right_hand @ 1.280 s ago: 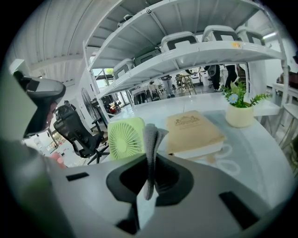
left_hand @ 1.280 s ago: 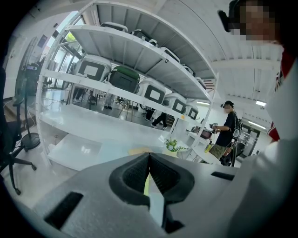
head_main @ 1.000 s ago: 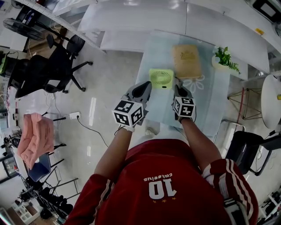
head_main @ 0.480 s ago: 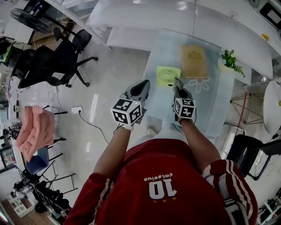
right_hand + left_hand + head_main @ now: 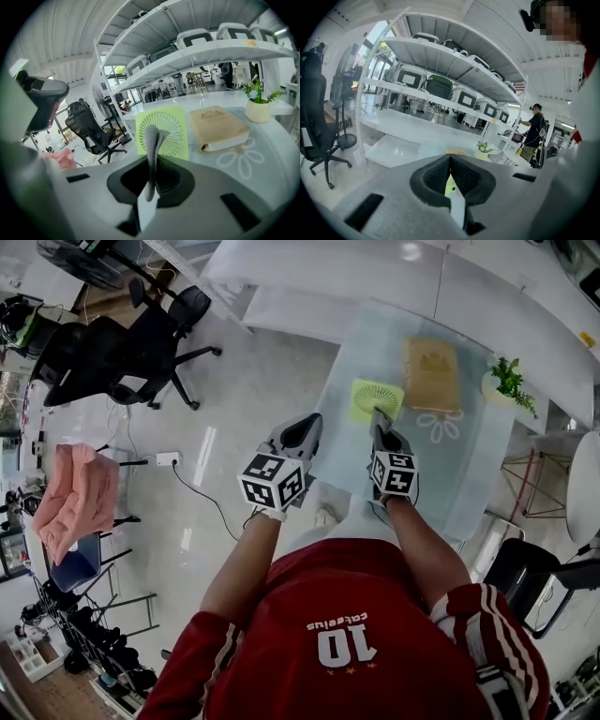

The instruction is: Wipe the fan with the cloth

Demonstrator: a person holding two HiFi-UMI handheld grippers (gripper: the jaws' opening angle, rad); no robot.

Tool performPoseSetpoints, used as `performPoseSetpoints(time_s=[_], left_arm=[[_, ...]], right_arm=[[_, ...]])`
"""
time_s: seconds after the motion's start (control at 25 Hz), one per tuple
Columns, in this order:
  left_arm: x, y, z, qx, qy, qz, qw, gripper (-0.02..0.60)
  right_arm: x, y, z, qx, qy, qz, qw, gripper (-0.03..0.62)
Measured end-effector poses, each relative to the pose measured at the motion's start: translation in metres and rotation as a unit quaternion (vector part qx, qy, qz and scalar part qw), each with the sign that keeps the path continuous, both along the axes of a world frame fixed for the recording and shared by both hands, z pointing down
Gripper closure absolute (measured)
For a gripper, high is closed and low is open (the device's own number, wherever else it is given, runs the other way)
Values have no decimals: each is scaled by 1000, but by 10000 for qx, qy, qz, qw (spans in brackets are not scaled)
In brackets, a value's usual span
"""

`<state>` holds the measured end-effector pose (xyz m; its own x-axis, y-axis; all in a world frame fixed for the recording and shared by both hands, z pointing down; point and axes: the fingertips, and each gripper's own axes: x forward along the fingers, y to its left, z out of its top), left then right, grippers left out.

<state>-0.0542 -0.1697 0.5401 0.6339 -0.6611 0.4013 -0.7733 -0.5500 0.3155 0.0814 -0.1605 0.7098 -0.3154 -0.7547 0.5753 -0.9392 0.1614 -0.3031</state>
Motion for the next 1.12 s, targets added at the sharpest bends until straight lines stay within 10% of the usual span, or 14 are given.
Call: performPoseSetpoints(time_s=[1.12], left_arm=[[-23, -14, 21, -233, -93, -385, 9989, 583]], right_arm=[[-66, -31, 26, -25, -189, -762, 9969, 580]])
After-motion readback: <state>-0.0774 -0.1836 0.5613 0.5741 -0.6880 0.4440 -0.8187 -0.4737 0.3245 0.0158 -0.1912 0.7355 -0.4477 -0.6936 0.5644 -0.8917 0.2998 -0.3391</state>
